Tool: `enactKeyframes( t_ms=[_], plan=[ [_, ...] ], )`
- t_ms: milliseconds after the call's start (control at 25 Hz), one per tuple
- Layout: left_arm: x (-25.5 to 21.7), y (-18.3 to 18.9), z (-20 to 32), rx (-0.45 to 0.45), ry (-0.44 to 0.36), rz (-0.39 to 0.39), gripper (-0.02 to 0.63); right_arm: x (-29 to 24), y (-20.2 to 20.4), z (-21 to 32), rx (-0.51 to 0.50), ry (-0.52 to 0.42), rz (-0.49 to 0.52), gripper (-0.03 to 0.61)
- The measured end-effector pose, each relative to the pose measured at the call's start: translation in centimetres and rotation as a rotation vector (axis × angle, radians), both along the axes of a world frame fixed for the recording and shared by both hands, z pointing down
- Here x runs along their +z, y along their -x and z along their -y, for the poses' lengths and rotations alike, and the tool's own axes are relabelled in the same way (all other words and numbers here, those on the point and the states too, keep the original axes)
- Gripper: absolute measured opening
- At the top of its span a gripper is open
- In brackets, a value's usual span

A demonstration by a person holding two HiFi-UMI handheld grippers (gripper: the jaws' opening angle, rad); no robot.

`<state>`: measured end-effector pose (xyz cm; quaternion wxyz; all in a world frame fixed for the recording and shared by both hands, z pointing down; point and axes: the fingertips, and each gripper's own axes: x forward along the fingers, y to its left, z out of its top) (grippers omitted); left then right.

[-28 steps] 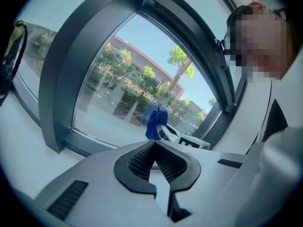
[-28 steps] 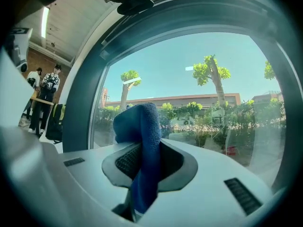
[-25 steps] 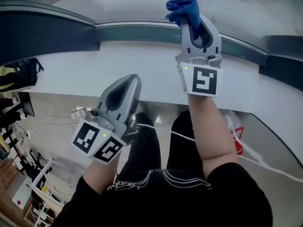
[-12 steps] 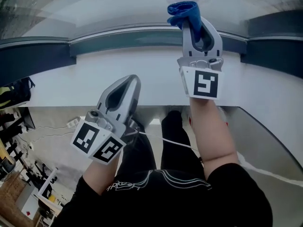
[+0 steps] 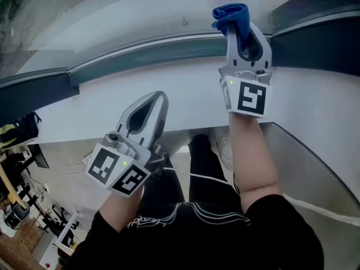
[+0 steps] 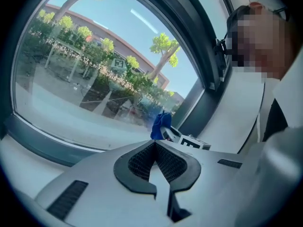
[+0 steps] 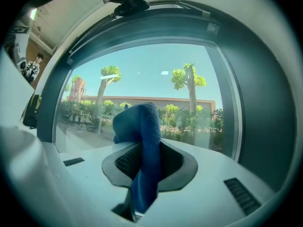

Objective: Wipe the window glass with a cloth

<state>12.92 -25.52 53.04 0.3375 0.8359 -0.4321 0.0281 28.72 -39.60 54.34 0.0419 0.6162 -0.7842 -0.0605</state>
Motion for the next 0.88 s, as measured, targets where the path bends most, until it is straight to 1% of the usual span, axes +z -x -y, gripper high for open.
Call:
enactKeyframes(
  t_ms=[160,320,520,640,880],
  plan=[
    [0.8,-2.1,0.9,0.027,0.002,0.013,0.005,0.5,-4.7,0.6,0.079,-0.003,0.001,0.063],
    [0.9,-5.1,1.9,0.049,-0.015,0.028,0.006,0.3,-9.1,0.8,0.132,-0.006,0.006,0.063],
    [2.1,-8.2,4.0,0.094,-0.046,0.083,0.006,0.9,-12.5,1.3,0.183,0.01,0.024,0.063],
    [2.2,-9.5,5.0,0.104,-0.05,0.095,0.006,1.0,-13.6,1.4,0.188,0.013,0.025,0.063],
    [2.1,-9.7,4.7,0.113,-0.05,0.099,0.006,0.6,-12.5,0.5,0.188,0.026,0.048,0.063]
  ],
)
